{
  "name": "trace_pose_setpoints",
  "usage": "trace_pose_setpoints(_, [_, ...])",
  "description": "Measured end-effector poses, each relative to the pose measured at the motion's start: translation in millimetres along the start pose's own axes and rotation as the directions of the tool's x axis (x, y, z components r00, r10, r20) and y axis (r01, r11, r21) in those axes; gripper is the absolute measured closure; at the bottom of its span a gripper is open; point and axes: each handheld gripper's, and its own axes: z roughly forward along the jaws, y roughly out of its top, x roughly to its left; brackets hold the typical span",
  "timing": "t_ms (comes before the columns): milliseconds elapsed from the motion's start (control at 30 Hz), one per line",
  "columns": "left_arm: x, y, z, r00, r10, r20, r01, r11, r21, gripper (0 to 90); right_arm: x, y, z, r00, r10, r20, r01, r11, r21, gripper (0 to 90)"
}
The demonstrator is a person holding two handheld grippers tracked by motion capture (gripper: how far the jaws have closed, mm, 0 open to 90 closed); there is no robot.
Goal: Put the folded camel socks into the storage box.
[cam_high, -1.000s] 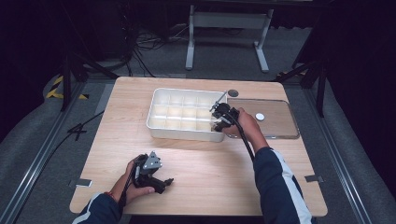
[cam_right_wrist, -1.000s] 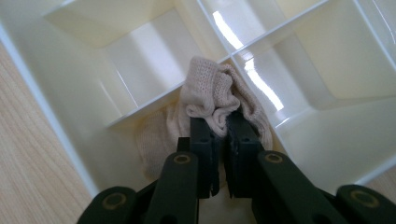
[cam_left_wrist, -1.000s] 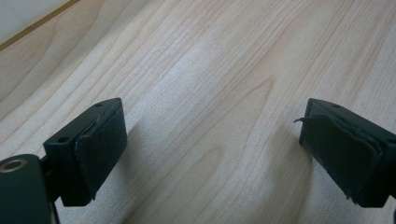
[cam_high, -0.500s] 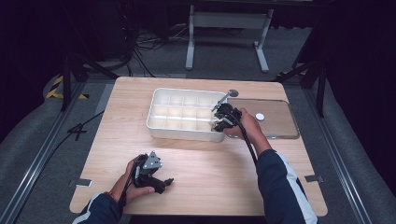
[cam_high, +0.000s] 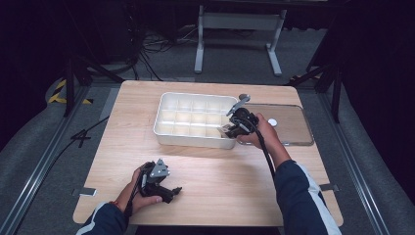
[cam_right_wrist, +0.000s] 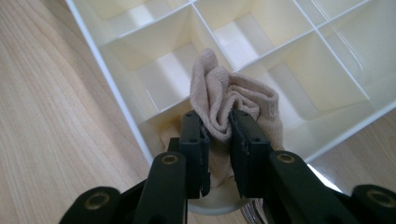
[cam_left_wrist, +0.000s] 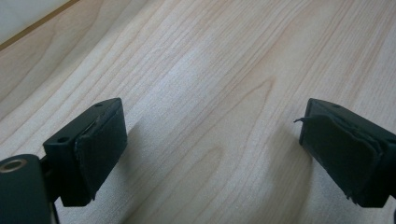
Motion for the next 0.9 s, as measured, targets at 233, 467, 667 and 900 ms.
trace_pose_setpoints(233, [-0.2,-0.1,0.0,1.0,-0.003,-0.001,0.003,1.0,0.0,7.7,6.3,-0.9,-12.2,0.9998,-0.007,0.016,0.008,0.999,-0.052,73.9])
trace_pose_setpoints(467, [0.1,0.1,0.0,1.0,0.002,0.0,-0.002,1.0,0.001,7.6,13.1,-4.7,-26.4,0.9995,-0.028,0.01,0.029,0.995,-0.099,74.6])
trace_pose_setpoints(667, [0.2,0.0,0.1,1.0,0.002,0.0,-0.002,1.0,0.0,7.6,15.9,-10.8,-36.1,0.9994,-0.03,0.018,0.033,0.99,-0.138,74.0])
trace_pose_setpoints(900, [0.2,0.1,0.1,1.0,0.002,0.0,-0.002,1.0,0.001,7.6,21.4,-18.5,-43.7,0.9985,-0.049,0.023,0.052,0.986,-0.159,73.7])
